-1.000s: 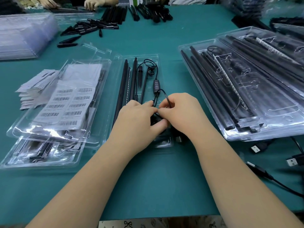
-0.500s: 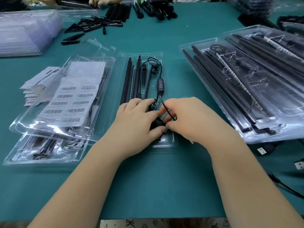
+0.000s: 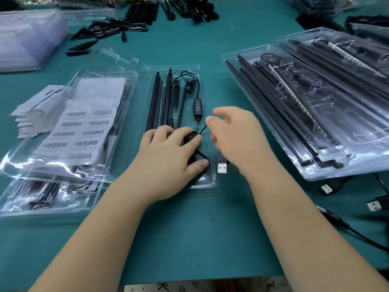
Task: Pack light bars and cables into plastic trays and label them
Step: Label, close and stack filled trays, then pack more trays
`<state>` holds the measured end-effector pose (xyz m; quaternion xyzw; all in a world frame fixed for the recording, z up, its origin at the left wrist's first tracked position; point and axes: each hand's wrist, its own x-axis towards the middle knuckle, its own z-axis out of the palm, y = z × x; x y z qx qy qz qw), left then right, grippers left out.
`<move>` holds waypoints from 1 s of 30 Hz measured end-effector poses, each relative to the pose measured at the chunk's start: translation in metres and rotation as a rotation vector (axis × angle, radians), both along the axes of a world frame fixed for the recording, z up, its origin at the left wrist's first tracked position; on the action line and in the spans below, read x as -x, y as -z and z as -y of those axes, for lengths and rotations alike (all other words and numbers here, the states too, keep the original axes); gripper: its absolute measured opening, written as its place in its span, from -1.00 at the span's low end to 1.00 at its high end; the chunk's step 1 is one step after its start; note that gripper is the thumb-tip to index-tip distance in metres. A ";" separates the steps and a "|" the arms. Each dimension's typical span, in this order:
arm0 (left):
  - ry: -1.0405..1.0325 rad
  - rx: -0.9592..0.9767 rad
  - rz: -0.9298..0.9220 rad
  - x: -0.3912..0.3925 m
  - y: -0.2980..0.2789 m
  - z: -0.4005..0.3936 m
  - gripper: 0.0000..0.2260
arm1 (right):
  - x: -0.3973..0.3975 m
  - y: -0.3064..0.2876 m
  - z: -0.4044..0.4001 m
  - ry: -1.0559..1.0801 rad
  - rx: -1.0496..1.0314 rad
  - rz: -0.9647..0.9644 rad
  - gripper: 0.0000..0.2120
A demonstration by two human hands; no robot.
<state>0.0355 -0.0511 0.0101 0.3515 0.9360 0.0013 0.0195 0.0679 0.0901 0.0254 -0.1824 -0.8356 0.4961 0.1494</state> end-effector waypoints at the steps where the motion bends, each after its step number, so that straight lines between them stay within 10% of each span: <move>1: -0.002 -0.022 -0.007 -0.002 0.000 -0.002 -0.36 | 0.000 -0.002 -0.001 -0.024 0.157 -0.003 -0.78; 4: 0.026 -0.082 0.004 -0.004 -0.002 -0.003 -0.31 | -0.002 -0.007 -0.004 -0.091 0.411 0.063 -0.84; 22: -0.083 -0.473 0.250 0.006 -0.005 0.012 -0.61 | 0.013 0.022 -0.004 -0.122 -0.421 0.097 -0.70; 30: -0.027 -0.286 0.402 0.008 -0.011 0.025 -0.19 | 0.013 0.018 -0.013 -0.145 -0.510 0.084 -0.71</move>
